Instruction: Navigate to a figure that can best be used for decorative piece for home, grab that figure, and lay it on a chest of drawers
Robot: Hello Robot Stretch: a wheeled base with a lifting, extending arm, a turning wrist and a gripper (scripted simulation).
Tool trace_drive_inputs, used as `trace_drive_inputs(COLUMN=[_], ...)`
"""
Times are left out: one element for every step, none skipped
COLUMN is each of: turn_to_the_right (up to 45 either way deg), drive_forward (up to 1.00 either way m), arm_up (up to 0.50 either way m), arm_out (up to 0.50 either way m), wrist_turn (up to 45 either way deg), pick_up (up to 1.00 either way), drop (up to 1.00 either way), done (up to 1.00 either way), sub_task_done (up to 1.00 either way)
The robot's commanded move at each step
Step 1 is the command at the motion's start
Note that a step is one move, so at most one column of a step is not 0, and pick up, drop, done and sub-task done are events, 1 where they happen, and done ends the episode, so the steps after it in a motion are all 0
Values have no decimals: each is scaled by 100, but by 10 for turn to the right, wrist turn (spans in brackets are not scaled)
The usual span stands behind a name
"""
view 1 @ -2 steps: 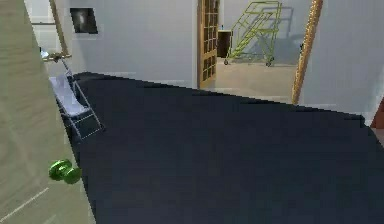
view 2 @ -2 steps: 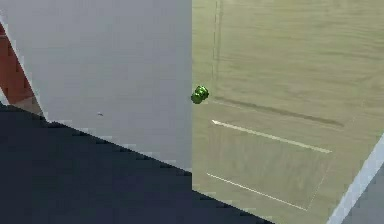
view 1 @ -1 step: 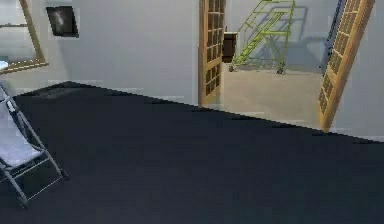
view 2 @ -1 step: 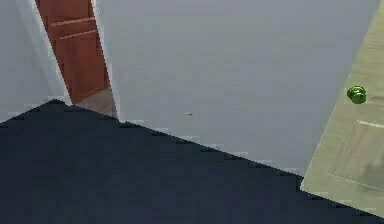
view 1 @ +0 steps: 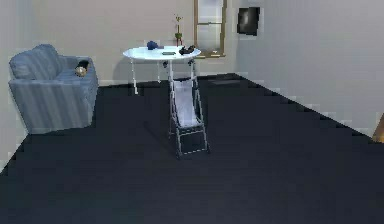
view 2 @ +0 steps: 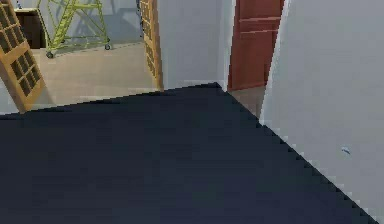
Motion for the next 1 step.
trace_drive_inputs(turn_to_the_right=[-180], drive_forward=[0], arm_up=[0], arm_out=[0], wrist_turn=[0], pick_up=[0], drop=[0], done=[0], sub_task_done=[0])
